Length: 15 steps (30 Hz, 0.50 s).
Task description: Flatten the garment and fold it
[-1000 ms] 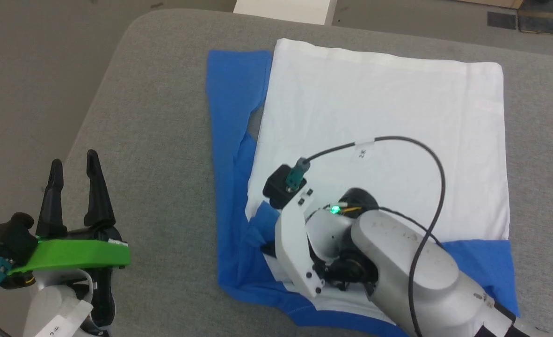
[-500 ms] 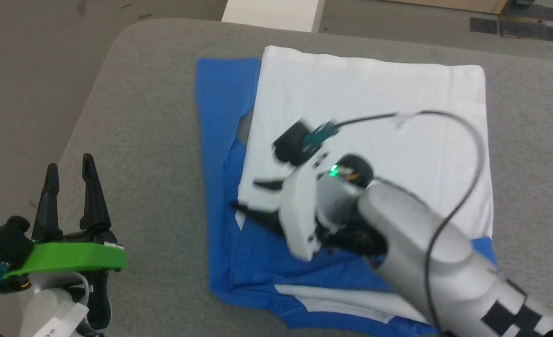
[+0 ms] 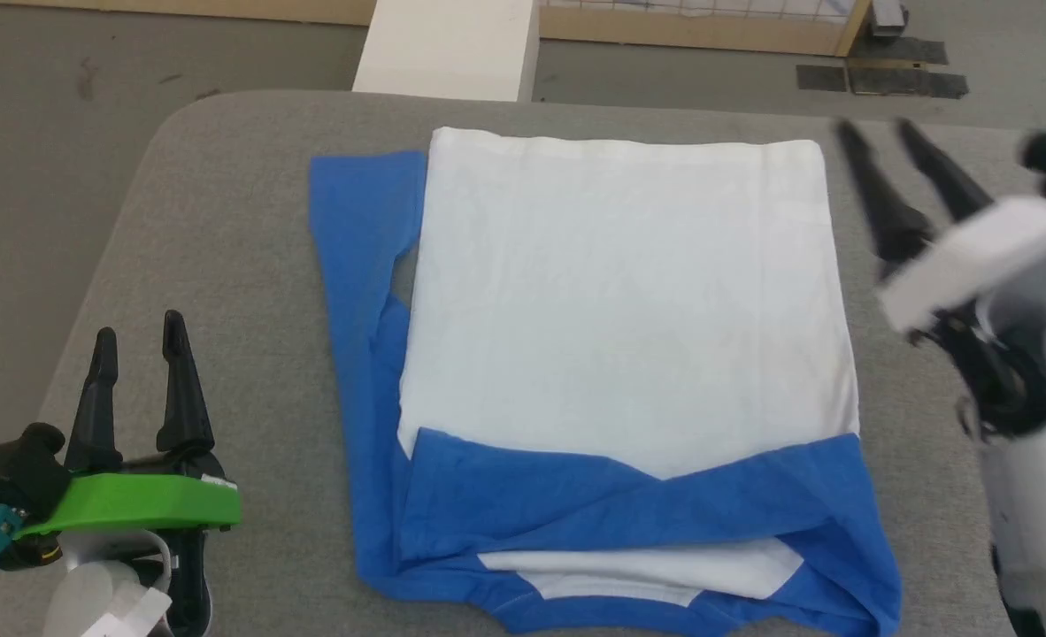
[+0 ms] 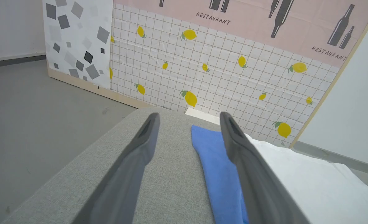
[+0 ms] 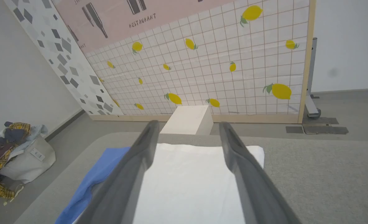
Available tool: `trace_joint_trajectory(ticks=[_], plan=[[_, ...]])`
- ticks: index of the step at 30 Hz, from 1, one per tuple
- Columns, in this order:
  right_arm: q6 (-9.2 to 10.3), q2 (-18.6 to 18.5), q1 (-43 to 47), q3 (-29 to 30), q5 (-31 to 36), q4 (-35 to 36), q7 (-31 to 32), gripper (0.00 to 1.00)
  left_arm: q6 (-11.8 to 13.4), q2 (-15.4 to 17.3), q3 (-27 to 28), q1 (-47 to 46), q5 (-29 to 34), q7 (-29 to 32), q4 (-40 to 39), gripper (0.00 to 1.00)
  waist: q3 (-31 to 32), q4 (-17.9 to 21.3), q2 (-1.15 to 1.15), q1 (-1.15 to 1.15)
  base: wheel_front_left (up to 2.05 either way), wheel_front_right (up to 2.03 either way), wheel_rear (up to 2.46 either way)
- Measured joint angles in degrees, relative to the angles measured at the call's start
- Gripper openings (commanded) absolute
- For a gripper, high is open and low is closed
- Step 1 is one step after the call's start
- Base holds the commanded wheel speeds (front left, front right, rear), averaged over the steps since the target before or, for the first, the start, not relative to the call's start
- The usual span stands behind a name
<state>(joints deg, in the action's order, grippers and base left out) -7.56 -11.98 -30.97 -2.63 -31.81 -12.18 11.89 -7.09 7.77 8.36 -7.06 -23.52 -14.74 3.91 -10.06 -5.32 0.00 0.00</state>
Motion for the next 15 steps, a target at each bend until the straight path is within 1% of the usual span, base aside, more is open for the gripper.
trace_joint_trajectory(ticks=[2, 6, 9, 11, 14, 15], plan=[[0.00, 0.78, 3.83, 5.25, 3.04, 2.80, 0.87, 1.00, 0.00, 0.01, -0.13, 0.03, -0.01, 0.00, 0.00, 1.00, 0.14, 0.50, 0.00, 0.00, 0.00, 0.00, 0.00], [0.00, 4.81, 10.53, 12.63, 6.82, 8.80, 4.11, 1.00, 0.00, 0.25, 0.00, 0.07, -0.02, 0.00, 0.03, 1.00, -0.17, 1.52, 0.00, 0.00, 0.00, 0.00, 0.00], [0.00, 6.84, 12.98, 15.46, 8.06, 12.74, 6.39, 1.00, 0.01, 0.42, 0.12, -0.08, -0.27, 0.07, 0.26, 1.00, -1.03, 2.07, 0.00, 0.00, 0.00, 0.00, 0.00], [0.00, 7.50, 13.55, 16.86, 8.51, 14.62, 7.42, 1.00, 0.00, 0.78, -0.21, -0.66, -0.38, 1.25, 0.70, 1.00, -1.78, 2.39, 0.00, 0.00, 0.00, 0.00, 0.00], [0.00, 8.13, 13.65, 18.71, 9.49, 17.57, 8.76, 1.00, 0.01, 1.80, -1.04, -4.63, -1.00, 5.48, 2.38, 1.00, -3.38, 2.71, 0.00, 0.00, 0.00, 0.00, 0.00], [0.00, 8.31, 13.64, 19.15, 9.78, 18.60, 9.15, 1.00, 0.01, 2.29, -1.54, -7.21, -1.55, 7.49, 3.26, 1.00, -4.11, 2.77, 0.00, 0.00, 0.00, 0.00, 0.00]])
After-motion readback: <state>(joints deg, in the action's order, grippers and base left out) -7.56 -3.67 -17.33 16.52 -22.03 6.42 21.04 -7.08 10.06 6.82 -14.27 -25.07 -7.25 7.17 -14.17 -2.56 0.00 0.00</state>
